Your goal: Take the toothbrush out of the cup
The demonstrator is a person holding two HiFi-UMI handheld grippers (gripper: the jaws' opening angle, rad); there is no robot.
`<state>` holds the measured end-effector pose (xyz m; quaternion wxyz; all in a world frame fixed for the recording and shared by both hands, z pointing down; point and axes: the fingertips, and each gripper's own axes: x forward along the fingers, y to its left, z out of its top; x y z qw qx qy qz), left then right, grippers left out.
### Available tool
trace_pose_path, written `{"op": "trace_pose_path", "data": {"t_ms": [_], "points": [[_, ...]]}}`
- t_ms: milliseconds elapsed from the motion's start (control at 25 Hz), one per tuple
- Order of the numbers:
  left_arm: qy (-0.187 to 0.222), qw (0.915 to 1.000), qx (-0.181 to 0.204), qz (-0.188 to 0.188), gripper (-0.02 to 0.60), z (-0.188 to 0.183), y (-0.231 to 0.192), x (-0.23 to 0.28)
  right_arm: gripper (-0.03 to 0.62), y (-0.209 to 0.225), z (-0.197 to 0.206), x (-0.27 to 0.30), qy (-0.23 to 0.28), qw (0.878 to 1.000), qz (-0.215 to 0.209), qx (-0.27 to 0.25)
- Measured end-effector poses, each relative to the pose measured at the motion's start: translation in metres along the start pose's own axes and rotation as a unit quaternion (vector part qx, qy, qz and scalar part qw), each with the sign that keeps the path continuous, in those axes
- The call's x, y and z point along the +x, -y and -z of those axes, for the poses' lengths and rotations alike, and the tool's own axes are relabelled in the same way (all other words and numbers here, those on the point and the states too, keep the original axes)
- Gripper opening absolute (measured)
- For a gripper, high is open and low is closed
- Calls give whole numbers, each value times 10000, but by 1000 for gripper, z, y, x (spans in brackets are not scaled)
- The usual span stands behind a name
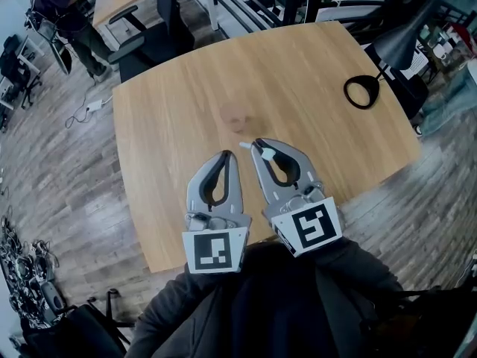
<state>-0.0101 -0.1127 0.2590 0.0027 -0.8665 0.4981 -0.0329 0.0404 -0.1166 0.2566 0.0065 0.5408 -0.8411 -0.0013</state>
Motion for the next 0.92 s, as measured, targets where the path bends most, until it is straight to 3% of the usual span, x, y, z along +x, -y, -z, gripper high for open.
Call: {"op": "trace_pose_path", "data": {"t_ms": [920], "points": [[-52,9999,-54,69,8,18,-6,15,20,9,14,10,-12,10000,45,31]]}}
